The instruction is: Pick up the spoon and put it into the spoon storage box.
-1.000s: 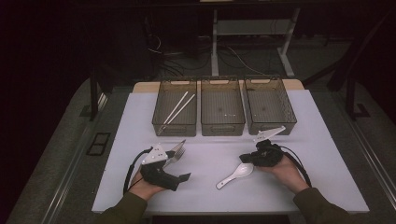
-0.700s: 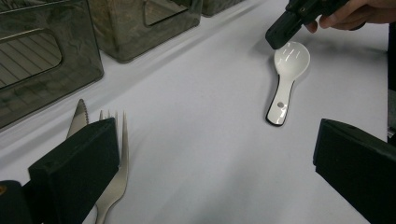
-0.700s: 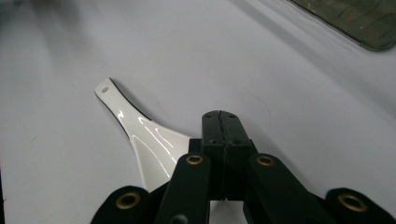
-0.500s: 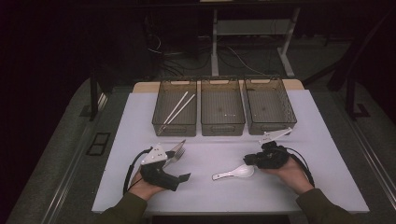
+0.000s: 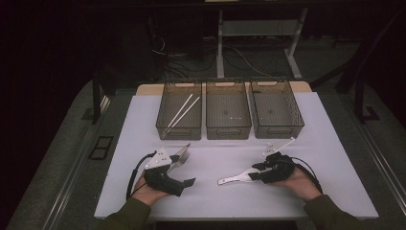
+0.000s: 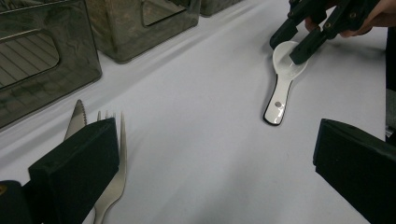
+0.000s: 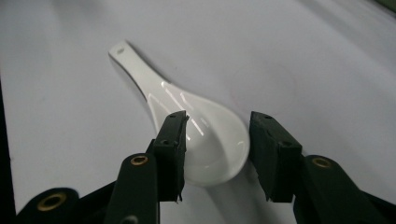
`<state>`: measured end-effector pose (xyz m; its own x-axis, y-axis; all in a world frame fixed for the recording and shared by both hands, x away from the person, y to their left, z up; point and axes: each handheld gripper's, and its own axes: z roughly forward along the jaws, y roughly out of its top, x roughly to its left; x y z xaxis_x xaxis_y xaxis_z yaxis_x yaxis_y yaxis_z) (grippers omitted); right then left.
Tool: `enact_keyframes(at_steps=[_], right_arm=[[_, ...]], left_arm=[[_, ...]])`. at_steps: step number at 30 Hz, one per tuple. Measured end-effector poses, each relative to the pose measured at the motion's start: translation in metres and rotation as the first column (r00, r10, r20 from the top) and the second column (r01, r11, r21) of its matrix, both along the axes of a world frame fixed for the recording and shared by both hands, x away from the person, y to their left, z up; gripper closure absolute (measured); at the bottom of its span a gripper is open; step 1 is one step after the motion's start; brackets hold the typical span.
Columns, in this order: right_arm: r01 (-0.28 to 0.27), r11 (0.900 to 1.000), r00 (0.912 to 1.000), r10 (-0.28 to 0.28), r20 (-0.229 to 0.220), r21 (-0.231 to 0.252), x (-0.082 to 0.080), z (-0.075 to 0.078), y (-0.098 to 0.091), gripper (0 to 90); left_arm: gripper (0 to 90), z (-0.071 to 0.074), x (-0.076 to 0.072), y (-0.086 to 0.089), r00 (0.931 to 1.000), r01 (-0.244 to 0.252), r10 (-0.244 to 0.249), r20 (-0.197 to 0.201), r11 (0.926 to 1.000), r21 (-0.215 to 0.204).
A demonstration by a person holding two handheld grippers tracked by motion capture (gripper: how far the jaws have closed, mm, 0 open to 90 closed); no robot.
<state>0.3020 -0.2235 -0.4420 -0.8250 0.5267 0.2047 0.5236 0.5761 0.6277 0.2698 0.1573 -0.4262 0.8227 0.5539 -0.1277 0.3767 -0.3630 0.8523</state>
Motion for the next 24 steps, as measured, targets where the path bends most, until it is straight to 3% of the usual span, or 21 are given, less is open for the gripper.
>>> enact_keyframes(at_steps=[5, 10, 18, 24], right_arm=[[-0.056, 0.9971, 0.9972, 0.058, 0.047, -0.051, -0.008, 0.000, 0.006, 59.1], [-0.114, 0.9917, 0.9921, 0.117, 0.045, -0.060, -0.014, 0.001, 0.009, 65.5], [-0.130, 0.9904, 0.9904, 0.132, 0.041, -0.047, -0.015, 0.003, 0.004, 79.2], [-0.139, 0.9890, 0.9887, 0.142, 0.049, -0.051, -0.015, 0.005, 0.004, 80.5]], left_arm=[[0.0, 0.000, 0.000, 0.000, 1.0000, 0.004, -0.004, 0.000, 1.0000, 0.008], [0.0, 0.000, 0.000, -0.001, 1.0000, 0.002, -0.002, -0.004, 1.0000, 0.006], [0.0, -0.001, 0.000, -0.001, 1.0000, 0.004, -0.004, -0.004, 1.0000, 0.000], [0.0, -0.001, 0.000, -0.001, 1.0000, 0.007, -0.007, 0.004, 1.0000, -0.003]])
